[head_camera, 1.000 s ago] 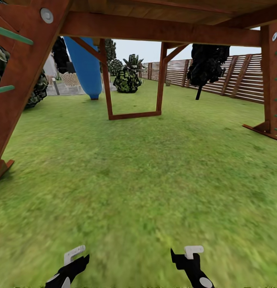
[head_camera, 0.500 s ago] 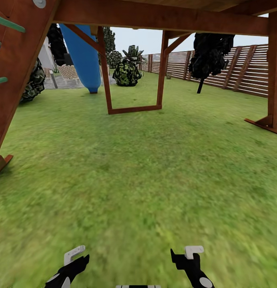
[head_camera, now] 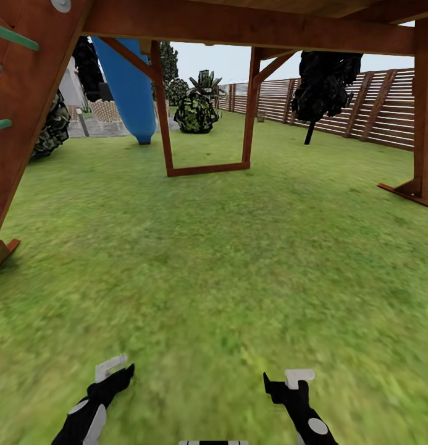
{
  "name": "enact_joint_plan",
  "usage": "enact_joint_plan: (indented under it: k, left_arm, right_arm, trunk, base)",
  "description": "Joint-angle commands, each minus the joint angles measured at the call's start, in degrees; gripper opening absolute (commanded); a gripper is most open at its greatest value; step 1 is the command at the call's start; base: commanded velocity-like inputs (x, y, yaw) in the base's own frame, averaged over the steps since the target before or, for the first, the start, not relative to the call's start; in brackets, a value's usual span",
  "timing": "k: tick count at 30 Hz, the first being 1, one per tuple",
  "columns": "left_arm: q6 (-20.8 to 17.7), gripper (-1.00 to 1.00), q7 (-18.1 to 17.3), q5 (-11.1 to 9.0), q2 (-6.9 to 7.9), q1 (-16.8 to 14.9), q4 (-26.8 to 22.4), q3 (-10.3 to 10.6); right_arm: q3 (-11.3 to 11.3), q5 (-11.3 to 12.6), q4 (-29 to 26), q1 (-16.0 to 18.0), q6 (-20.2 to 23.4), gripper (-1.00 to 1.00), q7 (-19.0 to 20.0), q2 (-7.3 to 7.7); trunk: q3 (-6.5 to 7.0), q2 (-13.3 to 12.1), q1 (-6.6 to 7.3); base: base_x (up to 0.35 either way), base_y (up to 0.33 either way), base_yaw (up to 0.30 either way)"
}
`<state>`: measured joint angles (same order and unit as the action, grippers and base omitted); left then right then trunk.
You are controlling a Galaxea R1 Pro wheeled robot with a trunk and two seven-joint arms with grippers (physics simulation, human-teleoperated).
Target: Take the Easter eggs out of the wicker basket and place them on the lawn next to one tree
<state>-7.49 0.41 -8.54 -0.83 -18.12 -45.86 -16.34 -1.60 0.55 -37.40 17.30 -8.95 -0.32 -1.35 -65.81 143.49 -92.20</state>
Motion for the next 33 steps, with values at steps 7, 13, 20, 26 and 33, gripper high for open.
enact_joint_plan:
  k: [7,13,20,26,33]
  left_arm:
    - [-0.2,1.0,0.1,-0.5,-0.16,0.0,-3.1,-0.1]
    - [0.1,1.0,0.1,-0.4,-1.84,0.0,-2.6,0.0]
    - [0.0,1.0,0.0,-0.4,-2.12,0.0,-1.6,0.1]
    - [-0.1,1.0,0.0,-0.4,-2.15,0.0,-1.5,0.1]
    - [-0.1,1.0,0.0,-0.4,-2.16,0.0,-1.5,0.1]
  right_arm:
    - [-0.1,0.1,-0.3,0.0,-0.2,1.0,0.0,-0.21]
    - [-0.1,0.2,0.1,0.0,-0.2,1.0,0.0,-0.3]
    - [-0.1,0.2,0.2,0.0,-0.2,1.0,-0.1,-0.23]
    - [0.0,0.2,0.3,0.0,-0.3,1.0,-0.1,-0.23]
    - [0.0,0.2,0.3,0.0,-0.3,1.0,-0.1,-0.23]
  trunk:
    - [-0.05,0.0,0.01]
    - [-0.05,0.0,0.01]
    - [-0.05,0.0,0.01]
    - [-0.05,0.0,0.01]
    - [0.15,0.0,0.01]
  base:
    - [0.0,0.0,0.0]
    - [0.0,0.0,0.0]
    - [0.114,0.0,0.0]
    - [0.321,0.0,0.0]
    - [0.331,0.0,-0.063]
